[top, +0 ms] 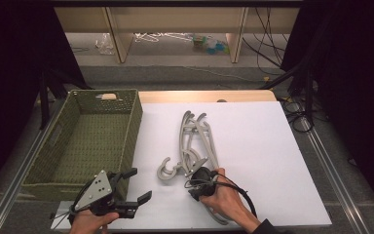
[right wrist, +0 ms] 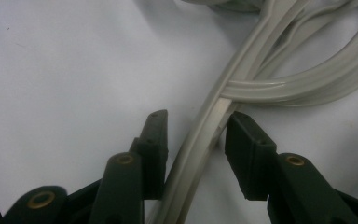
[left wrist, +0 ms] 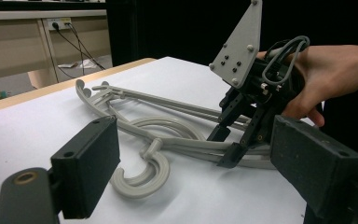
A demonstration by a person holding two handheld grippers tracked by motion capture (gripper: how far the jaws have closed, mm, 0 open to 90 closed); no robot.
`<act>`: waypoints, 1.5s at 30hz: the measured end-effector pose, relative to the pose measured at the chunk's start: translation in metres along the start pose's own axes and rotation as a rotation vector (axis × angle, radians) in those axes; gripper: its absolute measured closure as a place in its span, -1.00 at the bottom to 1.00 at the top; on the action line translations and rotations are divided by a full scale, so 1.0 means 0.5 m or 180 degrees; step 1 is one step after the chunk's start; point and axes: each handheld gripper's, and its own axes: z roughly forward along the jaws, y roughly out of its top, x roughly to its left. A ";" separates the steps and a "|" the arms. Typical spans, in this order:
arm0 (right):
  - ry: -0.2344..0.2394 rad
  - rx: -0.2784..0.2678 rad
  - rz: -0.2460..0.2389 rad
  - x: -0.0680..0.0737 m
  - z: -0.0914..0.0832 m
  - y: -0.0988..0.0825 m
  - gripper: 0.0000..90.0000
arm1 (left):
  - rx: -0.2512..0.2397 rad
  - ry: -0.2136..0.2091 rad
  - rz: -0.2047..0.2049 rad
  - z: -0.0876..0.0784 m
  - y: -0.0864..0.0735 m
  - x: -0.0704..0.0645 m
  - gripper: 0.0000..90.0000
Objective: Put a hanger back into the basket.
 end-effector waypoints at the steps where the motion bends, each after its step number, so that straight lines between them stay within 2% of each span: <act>1: -0.0009 0.0005 -0.0017 -0.001 -0.002 0.000 0.38 | -0.0004 -0.0007 0.0025 0.000 0.001 0.001 -0.65; 3: -0.0005 0.0001 -0.0017 -0.002 -0.008 0.002 0.41 | -0.0045 -0.0040 0.0042 0.000 0.001 0.002 -0.65; 4: 0.0005 -0.0023 -0.0005 -0.004 -0.011 0.002 0.43 | -0.0021 -0.0014 0.0013 -0.001 0.001 0.001 -0.65; 11: 0.0046 -0.0109 0.0038 -0.014 -0.038 0.002 0.53 | -0.0016 -0.0024 0.0034 -0.002 0.002 0.001 -0.65; 13: 0.0004 -0.0069 0.0063 -0.017 -0.043 0.001 0.56 | -0.0015 -0.0020 0.0022 -0.002 0.002 0.000 -0.65; 19: 0.0009 -0.0081 0.0101 -0.020 -0.038 -0.001 0.56 | -0.0007 -0.0008 -0.0005 -0.001 0.001 -0.002 -0.65; 24: -0.0038 0.0051 0.0094 -0.015 -0.023 -0.004 0.53 | -0.0015 -0.0016 -0.0002 -0.002 0.002 -0.003 -0.65; 26: -0.0027 0.0040 0.0118 -0.016 -0.020 -0.005 0.53 | -0.0014 -0.0043 0.0065 -0.001 0.002 -0.001 -0.65; 29: -0.0039 0.0049 0.0129 -0.015 -0.021 -0.005 0.53 | -0.0011 -0.0048 0.0081 -0.001 0.003 0.000 -0.65; 30: -0.0039 0.0055 0.0135 -0.015 -0.022 -0.004 0.53 | -0.0009 -0.0041 0.0050 -0.001 0.002 -0.001 -0.65; 33: -0.0045 0.0075 0.0164 -0.015 -0.020 -0.004 0.52 | -0.0006 -0.0052 0.0088 -0.001 0.003 -0.001 -0.65; 38: -0.0088 0.0009 0.0190 -0.017 -0.019 -0.003 0.47 | -0.0032 -0.0075 0.0088 0.001 0.002 -0.001 -0.65; 42: -0.0115 0.0023 0.0147 -0.014 -0.019 -0.001 0.50 | -0.0037 -0.0069 0.0017 0.002 0.000 -0.003 -0.65; 43: -0.0114 0.0022 0.0143 -0.014 -0.020 0.000 0.52 | 0.0007 -0.0043 0.0027 0.000 0.001 -0.004 -0.65; 45: -0.0111 -0.0002 0.0152 -0.013 -0.028 0.004 0.58 | -0.0002 -0.0044 0.0022 0.001 0.001 -0.004 -0.65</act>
